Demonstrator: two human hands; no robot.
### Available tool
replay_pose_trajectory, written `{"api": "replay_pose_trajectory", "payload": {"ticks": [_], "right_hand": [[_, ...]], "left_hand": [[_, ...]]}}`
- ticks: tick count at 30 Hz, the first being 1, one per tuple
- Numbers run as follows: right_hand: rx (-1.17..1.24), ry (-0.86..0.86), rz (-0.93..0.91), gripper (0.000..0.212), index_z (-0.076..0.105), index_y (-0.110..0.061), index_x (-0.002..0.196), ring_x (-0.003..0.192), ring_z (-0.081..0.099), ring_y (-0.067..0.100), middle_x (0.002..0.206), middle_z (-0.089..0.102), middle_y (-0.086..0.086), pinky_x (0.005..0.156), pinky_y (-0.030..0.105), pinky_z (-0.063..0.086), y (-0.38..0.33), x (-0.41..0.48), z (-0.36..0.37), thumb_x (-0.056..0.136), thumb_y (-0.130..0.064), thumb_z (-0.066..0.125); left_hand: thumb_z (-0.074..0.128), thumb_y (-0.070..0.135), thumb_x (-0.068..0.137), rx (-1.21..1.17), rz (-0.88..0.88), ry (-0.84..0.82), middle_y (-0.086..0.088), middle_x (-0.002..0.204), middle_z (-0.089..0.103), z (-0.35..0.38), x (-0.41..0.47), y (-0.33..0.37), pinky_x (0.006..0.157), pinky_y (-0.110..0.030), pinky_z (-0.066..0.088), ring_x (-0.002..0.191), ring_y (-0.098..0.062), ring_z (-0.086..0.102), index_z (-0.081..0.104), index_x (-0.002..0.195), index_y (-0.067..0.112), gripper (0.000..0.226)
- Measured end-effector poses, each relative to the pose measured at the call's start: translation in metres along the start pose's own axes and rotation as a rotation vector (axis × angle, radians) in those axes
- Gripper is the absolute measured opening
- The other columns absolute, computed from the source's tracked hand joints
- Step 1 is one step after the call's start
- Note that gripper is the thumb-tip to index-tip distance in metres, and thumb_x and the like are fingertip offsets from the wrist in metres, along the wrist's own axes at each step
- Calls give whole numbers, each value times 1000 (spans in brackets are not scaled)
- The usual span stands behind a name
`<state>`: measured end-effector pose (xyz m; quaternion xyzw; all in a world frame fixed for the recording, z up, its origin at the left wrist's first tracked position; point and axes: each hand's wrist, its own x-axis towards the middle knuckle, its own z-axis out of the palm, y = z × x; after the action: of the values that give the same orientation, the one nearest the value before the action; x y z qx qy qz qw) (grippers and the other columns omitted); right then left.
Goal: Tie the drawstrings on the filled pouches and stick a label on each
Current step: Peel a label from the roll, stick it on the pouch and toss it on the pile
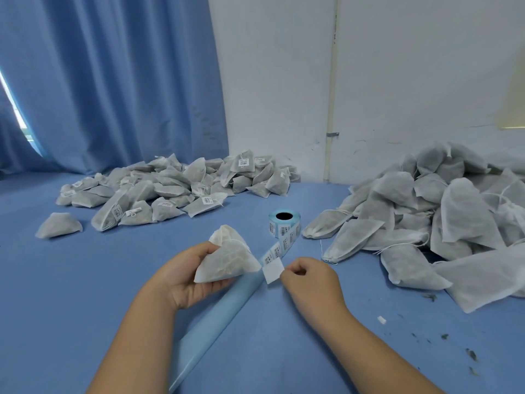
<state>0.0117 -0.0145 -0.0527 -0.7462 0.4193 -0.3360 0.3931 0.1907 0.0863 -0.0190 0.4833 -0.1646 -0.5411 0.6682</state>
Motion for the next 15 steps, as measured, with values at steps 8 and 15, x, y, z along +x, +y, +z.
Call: {"api": "replay_pose_trajectory", "payload": {"ticks": [8, 15], "right_hand": [[119, 60, 12, 12, 68, -20, 68, 55, 52, -1, 61, 63, -17, 58, 22, 38, 6, -24, -60, 78, -15, 63], [149, 309, -25, 17, 67, -26, 78, 53, 55, -3, 63, 65, -10, 50, 11, 39, 27, -52, -128, 79, -9, 67]], "left_hand": [[52, 7, 95, 123, 133, -8, -18, 94, 75, 46, -9, -17, 57, -32, 59, 75, -25, 74, 66, 106, -5, 21], [54, 4, 94, 418, 240, -47, -11, 91, 77, 93, -14, -61, 63, -27, 57, 82, -20, 74, 68, 99, 3, 15]]}}
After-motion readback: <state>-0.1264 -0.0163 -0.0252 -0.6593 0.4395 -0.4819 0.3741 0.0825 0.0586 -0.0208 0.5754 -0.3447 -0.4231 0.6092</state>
